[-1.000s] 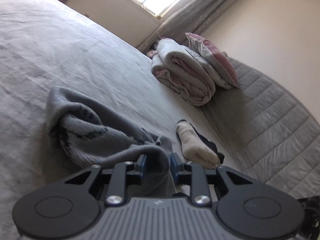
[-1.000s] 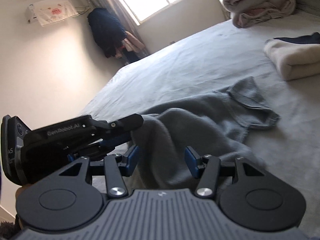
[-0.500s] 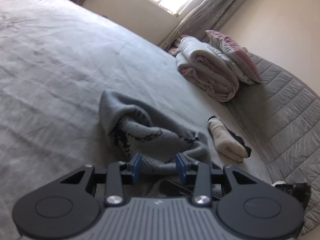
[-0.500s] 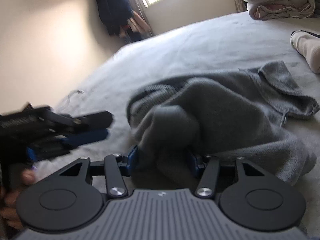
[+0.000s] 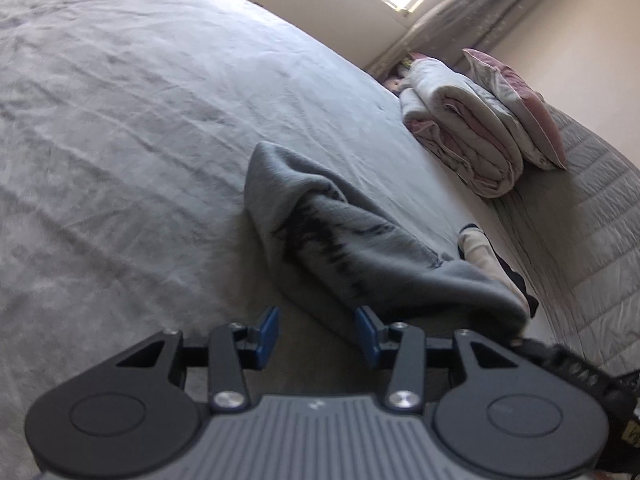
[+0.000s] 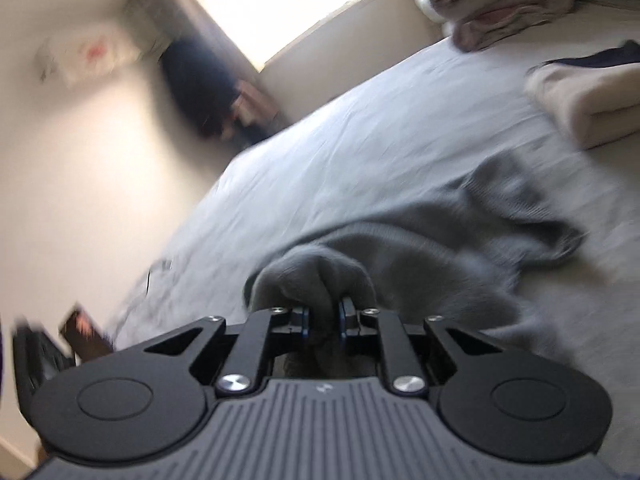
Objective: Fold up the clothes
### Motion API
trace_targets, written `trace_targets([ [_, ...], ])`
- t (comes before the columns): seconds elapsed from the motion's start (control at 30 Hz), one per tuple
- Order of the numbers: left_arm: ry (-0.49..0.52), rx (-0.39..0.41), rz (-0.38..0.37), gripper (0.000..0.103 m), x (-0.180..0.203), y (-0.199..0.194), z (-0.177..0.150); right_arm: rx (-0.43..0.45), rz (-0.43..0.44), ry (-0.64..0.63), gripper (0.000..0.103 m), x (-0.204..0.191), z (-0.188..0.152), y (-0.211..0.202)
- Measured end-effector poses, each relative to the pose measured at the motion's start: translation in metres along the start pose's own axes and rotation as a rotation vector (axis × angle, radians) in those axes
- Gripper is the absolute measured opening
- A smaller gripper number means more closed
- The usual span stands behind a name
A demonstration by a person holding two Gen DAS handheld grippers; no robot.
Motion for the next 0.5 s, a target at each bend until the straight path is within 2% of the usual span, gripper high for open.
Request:
trace_targets([
  [0.17,-0.065,0.000,-0.005,0.044,-0.001,0.015,-0.003,0.032,-0.107,0.127,0.013,0.039,0.013,-0.007],
  [0.3,-0.076,-0.009,0.000,0.044,0.002,0.030,-0.007,0.021,-0.214,0.143,0.012,0.060,0.011,0.001],
  [0.4,-0.073,-0.003,0.008,0.044,0.004,0.042,-0.012,-0.013,-0.245,0.186,0.012,0.076,0.006,0.005],
  [0.5,-0.073,0.009,0.008,0.043,0.005,0.053,-0.016,-0.025,-0.241,0.209,0.012,0.081,0.002,0.003],
])
Point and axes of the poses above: each gripper's, at about its wrist camera, not at the fingertips, and y roughly the way its jaws point, x to its right, z to its top, the point moved 2 cm from there along y, roughly the way its jaws point, and after that the axes turned 5 degrees about -z, right-handed, at the moved point
